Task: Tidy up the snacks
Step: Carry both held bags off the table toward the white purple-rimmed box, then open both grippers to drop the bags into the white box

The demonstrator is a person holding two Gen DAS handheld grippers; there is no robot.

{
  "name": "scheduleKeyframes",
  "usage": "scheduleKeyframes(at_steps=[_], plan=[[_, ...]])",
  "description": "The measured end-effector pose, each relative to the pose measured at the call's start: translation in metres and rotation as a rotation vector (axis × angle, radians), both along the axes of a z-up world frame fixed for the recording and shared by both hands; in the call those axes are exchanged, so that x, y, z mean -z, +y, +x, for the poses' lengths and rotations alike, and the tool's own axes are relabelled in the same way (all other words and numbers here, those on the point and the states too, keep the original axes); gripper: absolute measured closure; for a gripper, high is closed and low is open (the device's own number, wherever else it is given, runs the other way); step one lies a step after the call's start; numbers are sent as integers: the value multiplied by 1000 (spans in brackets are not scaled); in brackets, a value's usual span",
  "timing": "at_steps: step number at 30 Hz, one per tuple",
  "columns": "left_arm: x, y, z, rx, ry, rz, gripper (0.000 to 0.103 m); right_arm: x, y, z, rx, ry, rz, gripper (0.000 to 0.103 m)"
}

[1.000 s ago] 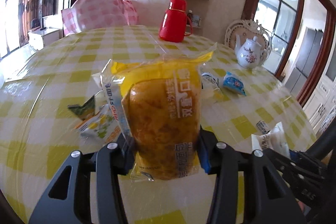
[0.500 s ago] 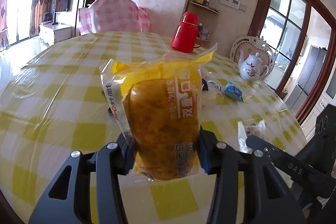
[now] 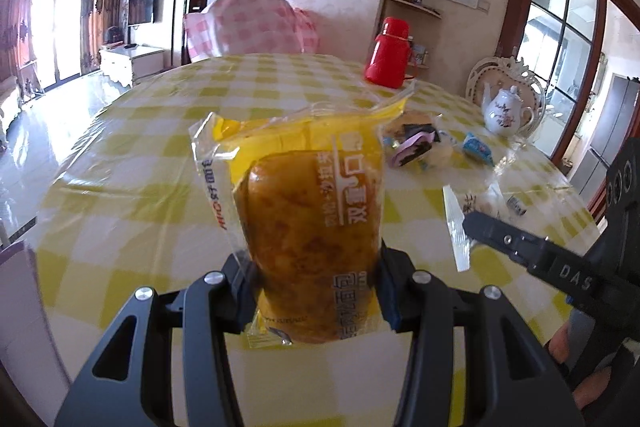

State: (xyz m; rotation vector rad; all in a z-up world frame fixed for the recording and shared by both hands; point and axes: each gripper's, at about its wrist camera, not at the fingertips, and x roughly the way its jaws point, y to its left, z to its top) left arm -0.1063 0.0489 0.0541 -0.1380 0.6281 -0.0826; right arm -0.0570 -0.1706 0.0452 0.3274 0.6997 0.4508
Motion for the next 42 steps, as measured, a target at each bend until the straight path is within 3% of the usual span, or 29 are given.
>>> scheduleKeyframes(at_steps=[22, 27, 33, 37, 42], plan=[[3, 122, -88, -148, 48, 42, 55, -15, 147, -61, -309, -39, -79, 60], [5, 175, -100, -192, 93, 10, 55, -21, 196, -91, -419, -64, -126, 60], [3, 236, -116, -287, 119, 27, 55, -19, 248, -121, -532, -77, -184, 60], [12, 262, -120, -284, 195, 95, 55, -6, 288, -146, -626, -78, -253, 60], [36, 283, -124, -228, 363, 199, 49, 17, 333, -177, -775, -55, -331, 55]])
